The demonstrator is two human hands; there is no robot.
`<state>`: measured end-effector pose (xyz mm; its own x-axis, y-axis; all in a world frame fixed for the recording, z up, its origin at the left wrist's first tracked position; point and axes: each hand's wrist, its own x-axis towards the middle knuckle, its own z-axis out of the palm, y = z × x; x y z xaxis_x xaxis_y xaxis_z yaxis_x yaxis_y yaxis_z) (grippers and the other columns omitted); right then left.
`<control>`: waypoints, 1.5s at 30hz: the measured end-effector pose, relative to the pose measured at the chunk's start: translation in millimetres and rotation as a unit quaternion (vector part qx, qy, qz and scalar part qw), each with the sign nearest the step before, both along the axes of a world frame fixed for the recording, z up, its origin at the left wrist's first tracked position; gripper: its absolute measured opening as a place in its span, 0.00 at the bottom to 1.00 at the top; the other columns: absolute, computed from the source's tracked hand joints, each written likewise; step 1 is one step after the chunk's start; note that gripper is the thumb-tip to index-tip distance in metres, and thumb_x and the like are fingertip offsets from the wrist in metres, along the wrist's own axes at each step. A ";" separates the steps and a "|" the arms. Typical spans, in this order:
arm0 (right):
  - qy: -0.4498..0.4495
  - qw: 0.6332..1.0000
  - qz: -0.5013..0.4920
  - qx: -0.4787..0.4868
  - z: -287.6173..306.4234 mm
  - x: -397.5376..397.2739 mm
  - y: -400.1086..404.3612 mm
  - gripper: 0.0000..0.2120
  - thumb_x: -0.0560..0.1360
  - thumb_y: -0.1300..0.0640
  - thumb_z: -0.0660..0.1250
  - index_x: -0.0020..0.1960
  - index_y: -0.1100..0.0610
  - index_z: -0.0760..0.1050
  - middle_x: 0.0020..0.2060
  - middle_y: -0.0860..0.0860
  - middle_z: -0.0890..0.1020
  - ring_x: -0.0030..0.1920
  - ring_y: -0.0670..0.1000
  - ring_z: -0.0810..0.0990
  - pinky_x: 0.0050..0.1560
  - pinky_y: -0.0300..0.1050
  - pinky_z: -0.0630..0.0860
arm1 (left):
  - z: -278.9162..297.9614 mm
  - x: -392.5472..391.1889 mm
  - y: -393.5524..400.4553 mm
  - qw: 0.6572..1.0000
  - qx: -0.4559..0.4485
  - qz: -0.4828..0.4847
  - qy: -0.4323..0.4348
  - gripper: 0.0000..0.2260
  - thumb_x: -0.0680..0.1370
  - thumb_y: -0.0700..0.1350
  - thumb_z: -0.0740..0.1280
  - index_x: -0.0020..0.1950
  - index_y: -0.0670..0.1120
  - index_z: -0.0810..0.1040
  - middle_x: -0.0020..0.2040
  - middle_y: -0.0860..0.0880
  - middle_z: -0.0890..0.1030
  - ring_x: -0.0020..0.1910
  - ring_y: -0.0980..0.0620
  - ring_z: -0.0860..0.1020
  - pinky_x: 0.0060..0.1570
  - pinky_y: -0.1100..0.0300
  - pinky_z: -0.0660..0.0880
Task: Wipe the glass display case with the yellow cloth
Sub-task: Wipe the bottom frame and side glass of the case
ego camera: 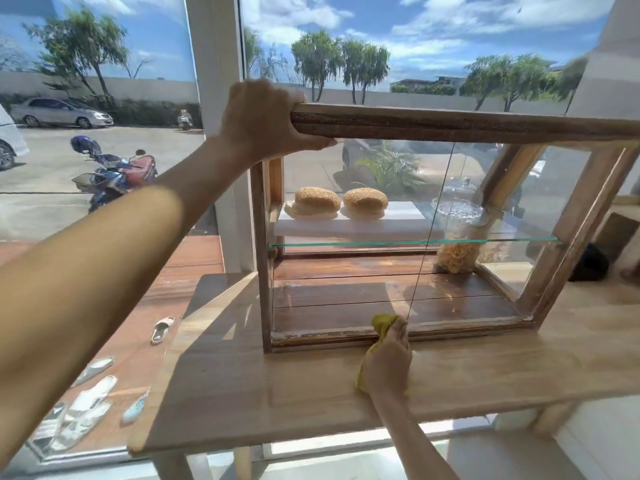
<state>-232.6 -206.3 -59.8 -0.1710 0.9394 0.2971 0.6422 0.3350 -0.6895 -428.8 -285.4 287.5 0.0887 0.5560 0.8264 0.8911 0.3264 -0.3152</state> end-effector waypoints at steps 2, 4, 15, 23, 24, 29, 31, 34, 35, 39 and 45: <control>0.036 0.999 -0.013 -0.028 5.8 -4.1 -3.0 0.36 0.72 0.71 0.60 0.76 0.65 0.48 0.74 0.60 0.59 0.74 0.59 0.58 0.74 0.50 0.56 | 1.4 -1.1 -1.4 1.000 0.013 -0.003 -0.001 0.34 0.66 0.75 0.57 0.43 0.46 0.83 0.29 0.49 0.79 0.28 0.52 0.72 0.33 0.63 0.62; 0.057 0.997 -0.033 -0.048 11.0 -10.2 -4.2 0.36 0.72 0.71 0.61 0.76 0.64 0.49 0.74 0.60 0.60 0.73 0.60 0.60 0.73 0.49 0.58 | 3.7 -1.4 -1.1 1.000 0.009 0.011 -0.004 0.36 0.65 0.76 0.54 0.43 0.46 0.83 0.27 0.50 0.74 0.28 0.53 0.70 0.33 0.63 0.61; 0.072 0.991 -0.040 -0.104 22.9 -51.5 -40.9 0.34 0.71 0.69 0.63 0.74 0.66 0.56 0.68 0.63 0.69 0.67 0.62 0.68 0.68 0.51 0.65 | 4.1 -6.7 1.6 1.000 0.008 -0.008 -0.010 0.39 0.63 0.78 0.51 0.43 0.47 0.83 0.29 0.48 0.78 0.30 0.52 0.70 0.34 0.61 0.61; 0.043 0.994 0.015 -0.101 23.4 -87.7 -81.1 0.33 0.73 0.67 0.63 0.75 0.63 0.55 0.71 0.59 0.66 0.71 0.57 0.63 0.72 0.47 0.59 | 5.7 -7.3 3.4 1.000 0.007 -0.007 -0.013 0.38 0.63 0.78 0.51 0.41 0.47 0.83 0.26 0.51 0.73 0.28 0.53 0.70 0.33 0.62 0.61; 0.044 0.994 0.028 -0.100 23.6 -92.6 -88.1 0.33 0.73 0.67 0.63 0.76 0.63 0.55 0.71 0.58 0.65 0.71 0.57 0.63 0.72 0.47 0.59 | 6.1 -7.0 3.4 1.000 0.007 -0.007 -0.012 0.37 0.64 0.77 0.52 0.41 0.47 0.82 0.26 0.51 0.72 0.28 0.53 0.70 0.33 0.62 0.60; 0.043 0.990 0.101 -0.087 16.6 -116.5 -121.9 0.32 0.76 0.65 0.63 0.76 0.59 0.54 0.73 0.55 0.63 0.73 0.54 0.59 0.73 0.41 0.57 | 6.1 -8.5 5.8 1.000 -0.002 -0.008 -0.018 0.37 0.64 0.78 0.53 0.39 0.47 0.81 0.27 0.50 0.75 0.29 0.53 0.71 0.33 0.61 0.61; 0.042 0.988 0.128 -0.077 13.1 -122.0 -129.7 0.32 0.75 0.67 0.62 0.76 0.58 0.54 0.74 0.53 0.62 0.74 0.53 0.59 0.72 0.38 0.55 | 5.5 -9.5 6.6 1.000 -0.002 -0.014 -0.019 0.38 0.64 0.78 0.52 0.38 0.46 0.81 0.28 0.49 0.78 0.29 0.53 0.72 0.33 0.61 0.62; 0.036 0.985 0.158 -0.062 9.4 -119.0 -129.4 0.33 0.73 0.69 0.60 0.76 0.58 0.57 0.72 0.52 0.64 0.72 0.53 0.63 0.70 0.38 0.59 | 5.4 -10.1 7.0 0.999 -0.004 -0.024 -0.025 0.37 0.64 0.77 0.53 0.39 0.46 0.81 0.29 0.50 0.79 0.29 0.54 0.72 0.33 0.61 0.63; 0.030 0.983 0.174 -0.052 8.7 -116.1 -127.7 0.33 0.72 0.69 0.60 0.75 0.58 0.58 0.71 0.52 0.66 0.70 0.53 0.65 0.70 0.38 0.61 | 5.4 -10.7 7.2 0.999 -0.007 -0.023 -0.026 0.36 0.65 0.77 0.53 0.39 0.46 0.81 0.29 0.50 0.78 0.29 0.54 0.72 0.33 0.61 0.63; 0.014 0.971 0.237 -0.036 9.5 -103.7 -119.3 0.33 0.70 0.70 0.58 0.75 0.59 0.59 0.70 0.52 0.69 0.68 0.55 0.70 0.67 0.38 0.66 | 3.8 -13.2 8.6 0.999 0.000 -0.034 -0.025 0.34 0.66 0.75 0.57 0.38 0.45 0.81 0.27 0.52 0.73 0.28 0.53 0.71 0.33 0.62 0.64; -0.004 0.937 0.350 0.005 26.8 -64.1 -88.7 0.30 0.68 0.70 0.56 0.69 0.55 0.71 0.60 0.51 0.80 0.56 0.53 0.79 0.54 0.28 0.69 | 4.8 -11.0 7.9 0.999 -0.013 -0.038 -0.024 0.34 0.67 0.75 0.58 0.40 0.44 0.81 0.29 0.51 0.76 0.29 0.54 0.72 0.33 0.62 0.64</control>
